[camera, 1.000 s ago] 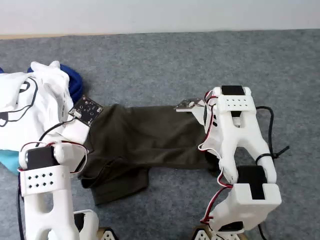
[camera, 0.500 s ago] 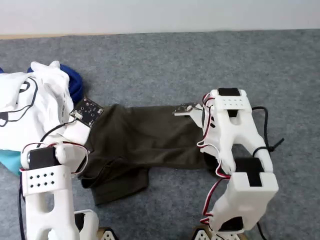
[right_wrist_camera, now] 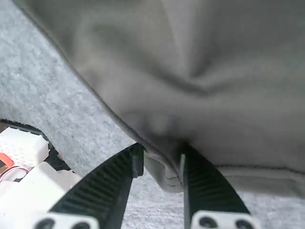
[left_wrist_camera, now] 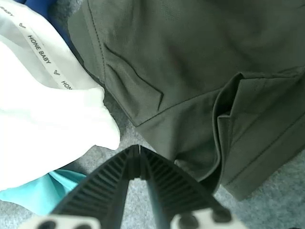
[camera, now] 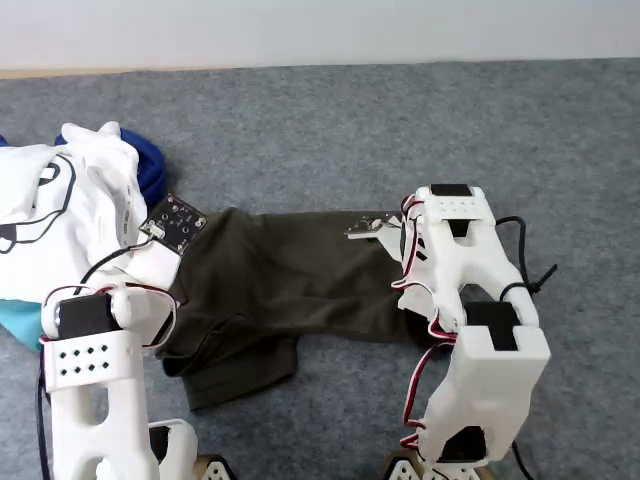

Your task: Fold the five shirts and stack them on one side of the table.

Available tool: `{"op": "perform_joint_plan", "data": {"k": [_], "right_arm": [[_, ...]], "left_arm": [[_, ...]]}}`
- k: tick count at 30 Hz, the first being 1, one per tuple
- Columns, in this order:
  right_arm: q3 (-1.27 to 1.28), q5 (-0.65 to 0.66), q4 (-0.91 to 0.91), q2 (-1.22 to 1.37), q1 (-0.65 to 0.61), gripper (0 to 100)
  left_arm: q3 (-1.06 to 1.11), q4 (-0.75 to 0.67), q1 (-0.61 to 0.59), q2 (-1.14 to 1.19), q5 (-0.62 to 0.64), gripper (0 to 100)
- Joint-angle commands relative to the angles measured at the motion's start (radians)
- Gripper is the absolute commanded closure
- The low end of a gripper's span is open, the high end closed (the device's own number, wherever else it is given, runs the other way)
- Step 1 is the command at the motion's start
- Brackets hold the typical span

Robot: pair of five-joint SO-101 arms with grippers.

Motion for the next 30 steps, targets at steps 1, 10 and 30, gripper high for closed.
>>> {"op": "perform_joint_plan", "data": {"k": [1,10,30], "right_arm": [[-0.041,0.009,-0.022,0.007,0.013,86.8],[-0.095,0.008,-0.015,-0.033,0.054,98.4],[-0.655,0.006,0.116,-0.105,0.067,99.0]], "left_arm": [[-0.002,-0.021,0.008,-0.012,-0.008,99],[-0.002,-0.021,0.008,-0.012,-0.008,99],[-0.008,-0.021,0.009,-0.018,-0.008,99]]}}
